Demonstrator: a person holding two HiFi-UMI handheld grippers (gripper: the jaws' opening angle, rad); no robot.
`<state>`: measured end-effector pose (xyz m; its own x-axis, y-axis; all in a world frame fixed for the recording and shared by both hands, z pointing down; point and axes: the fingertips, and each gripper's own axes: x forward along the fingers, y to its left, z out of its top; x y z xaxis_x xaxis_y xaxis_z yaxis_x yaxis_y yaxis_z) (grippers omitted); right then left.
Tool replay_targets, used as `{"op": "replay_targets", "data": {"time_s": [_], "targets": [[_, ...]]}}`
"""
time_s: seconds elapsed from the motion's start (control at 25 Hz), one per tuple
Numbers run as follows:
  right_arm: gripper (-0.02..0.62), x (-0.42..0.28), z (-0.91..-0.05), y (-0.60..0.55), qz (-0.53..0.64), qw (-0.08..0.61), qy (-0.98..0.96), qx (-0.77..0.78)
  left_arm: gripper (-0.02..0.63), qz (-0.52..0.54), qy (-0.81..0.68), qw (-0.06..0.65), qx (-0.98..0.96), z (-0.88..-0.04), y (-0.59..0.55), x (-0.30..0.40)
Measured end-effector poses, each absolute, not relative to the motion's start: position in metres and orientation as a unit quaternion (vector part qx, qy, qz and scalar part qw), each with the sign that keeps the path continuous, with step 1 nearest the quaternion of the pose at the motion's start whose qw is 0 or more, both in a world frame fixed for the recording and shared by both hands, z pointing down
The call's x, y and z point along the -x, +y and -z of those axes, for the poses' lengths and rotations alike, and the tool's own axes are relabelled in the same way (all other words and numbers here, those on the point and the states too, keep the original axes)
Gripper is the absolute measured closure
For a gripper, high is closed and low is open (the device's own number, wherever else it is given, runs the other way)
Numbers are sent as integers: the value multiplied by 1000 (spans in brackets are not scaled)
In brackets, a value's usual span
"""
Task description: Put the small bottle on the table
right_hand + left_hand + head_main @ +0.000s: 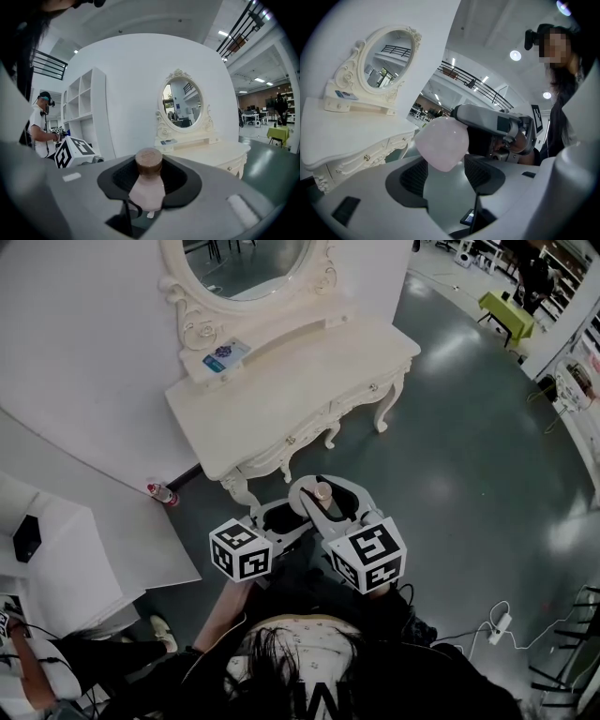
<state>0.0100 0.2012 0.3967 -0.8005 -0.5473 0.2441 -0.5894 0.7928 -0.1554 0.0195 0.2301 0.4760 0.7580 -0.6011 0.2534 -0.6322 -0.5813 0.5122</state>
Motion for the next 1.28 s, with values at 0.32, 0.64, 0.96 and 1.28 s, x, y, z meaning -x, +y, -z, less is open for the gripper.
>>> {"op": "replay_targets", "data": {"time_s": [0.32,0.64,0.96,1.28], "targets": [[454,-9,-405,154,-114,103,-937,-313,376,-29,-332,305,-892,-484,183,-19],[454,-6,-405,71,-121,109,-929,-333,376,-35,-309,312,-898,-483,102,-16],[454,15,-404,-5,-124,122,-920,-352,376,-37,-287,320,-902,-482,27,5],[454,37,-403,-63,-121,133,-911,-371,376,-35,-266,321,-908,-481,-31,26]]}}
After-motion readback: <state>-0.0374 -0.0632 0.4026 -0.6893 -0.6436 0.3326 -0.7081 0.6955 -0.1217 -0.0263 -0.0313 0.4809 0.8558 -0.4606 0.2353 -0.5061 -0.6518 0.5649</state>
